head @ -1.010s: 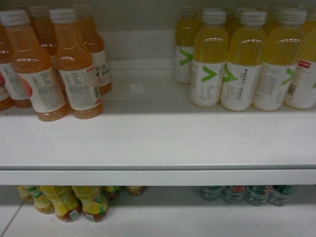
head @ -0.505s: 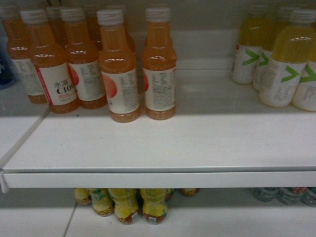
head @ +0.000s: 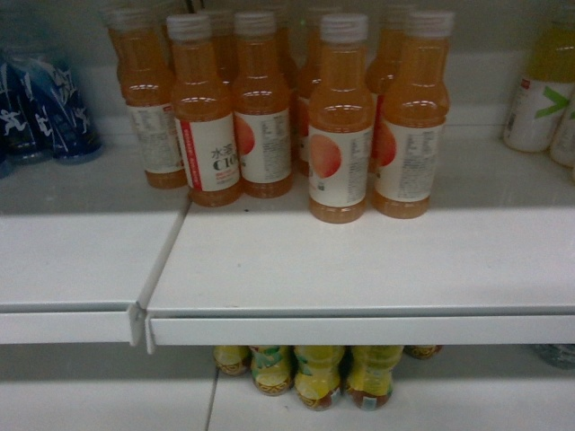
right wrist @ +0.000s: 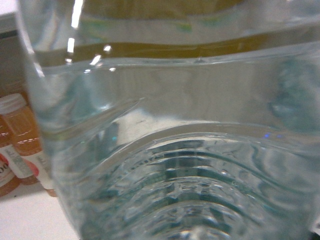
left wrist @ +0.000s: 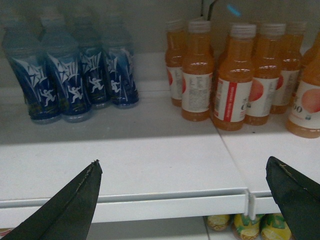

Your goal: Move water from second to third shelf

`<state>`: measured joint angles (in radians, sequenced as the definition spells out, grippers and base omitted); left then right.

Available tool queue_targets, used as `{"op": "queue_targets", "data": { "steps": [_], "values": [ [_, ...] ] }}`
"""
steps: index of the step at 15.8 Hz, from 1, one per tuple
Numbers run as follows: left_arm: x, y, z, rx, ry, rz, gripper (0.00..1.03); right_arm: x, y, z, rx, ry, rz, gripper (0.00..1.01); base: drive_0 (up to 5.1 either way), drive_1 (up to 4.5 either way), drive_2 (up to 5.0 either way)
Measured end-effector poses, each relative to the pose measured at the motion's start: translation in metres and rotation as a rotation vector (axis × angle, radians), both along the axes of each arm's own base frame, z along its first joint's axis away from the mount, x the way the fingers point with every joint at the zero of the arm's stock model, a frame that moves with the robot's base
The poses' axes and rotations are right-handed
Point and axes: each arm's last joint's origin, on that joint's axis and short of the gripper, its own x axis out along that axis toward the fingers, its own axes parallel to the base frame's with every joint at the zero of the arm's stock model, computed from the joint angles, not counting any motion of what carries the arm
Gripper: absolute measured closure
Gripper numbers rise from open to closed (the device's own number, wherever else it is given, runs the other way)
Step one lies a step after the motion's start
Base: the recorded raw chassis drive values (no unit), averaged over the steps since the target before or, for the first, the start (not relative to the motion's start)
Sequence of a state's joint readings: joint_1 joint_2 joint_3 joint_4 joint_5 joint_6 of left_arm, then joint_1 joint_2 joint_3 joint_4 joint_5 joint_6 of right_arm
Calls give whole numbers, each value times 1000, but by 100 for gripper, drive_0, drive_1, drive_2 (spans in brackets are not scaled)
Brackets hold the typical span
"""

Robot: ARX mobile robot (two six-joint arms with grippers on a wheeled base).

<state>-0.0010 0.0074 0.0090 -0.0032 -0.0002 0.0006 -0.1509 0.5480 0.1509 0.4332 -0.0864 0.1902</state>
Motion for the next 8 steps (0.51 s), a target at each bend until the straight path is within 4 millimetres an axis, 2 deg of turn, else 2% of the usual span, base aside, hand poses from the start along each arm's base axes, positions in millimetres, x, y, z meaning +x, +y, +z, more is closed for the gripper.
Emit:
{"op": "queue_targets", "data": {
  "steps": [8],
  "values": [
    [0,0,0,0,2,0,5,0,0,0,0,-1,-1,60,-478,231,231]
  ]
}}
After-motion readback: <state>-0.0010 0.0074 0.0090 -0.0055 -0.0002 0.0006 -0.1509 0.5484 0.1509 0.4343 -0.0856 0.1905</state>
